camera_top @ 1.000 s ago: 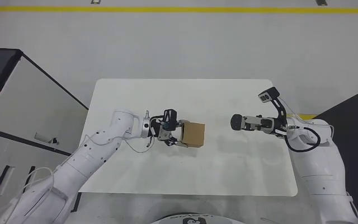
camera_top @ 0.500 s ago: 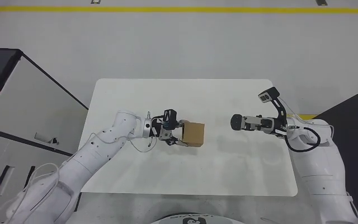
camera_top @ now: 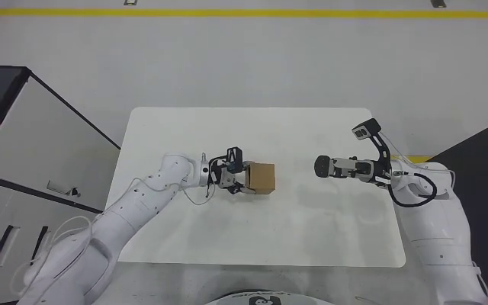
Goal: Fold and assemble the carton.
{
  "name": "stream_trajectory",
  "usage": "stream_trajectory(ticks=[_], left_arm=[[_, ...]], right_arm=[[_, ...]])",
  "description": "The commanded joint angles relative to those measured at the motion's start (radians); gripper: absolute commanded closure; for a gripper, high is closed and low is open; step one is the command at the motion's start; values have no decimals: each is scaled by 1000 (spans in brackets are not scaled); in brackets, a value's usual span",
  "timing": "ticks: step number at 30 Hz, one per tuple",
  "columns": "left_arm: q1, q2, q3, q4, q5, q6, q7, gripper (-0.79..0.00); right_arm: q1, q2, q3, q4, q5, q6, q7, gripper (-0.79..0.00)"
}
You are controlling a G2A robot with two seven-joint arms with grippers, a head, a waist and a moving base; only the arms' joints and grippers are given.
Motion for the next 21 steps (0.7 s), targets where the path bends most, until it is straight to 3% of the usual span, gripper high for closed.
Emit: stream_trajectory(ticks=[1,21], left_arm=[[-8,-11,13,33,6,3,30,0],[-73,-104,89,254,31,13,122,0]], right_arm=[[0,0,0,0,0,0,0,-785],[0,0,0,0,0,0,0,-785]])
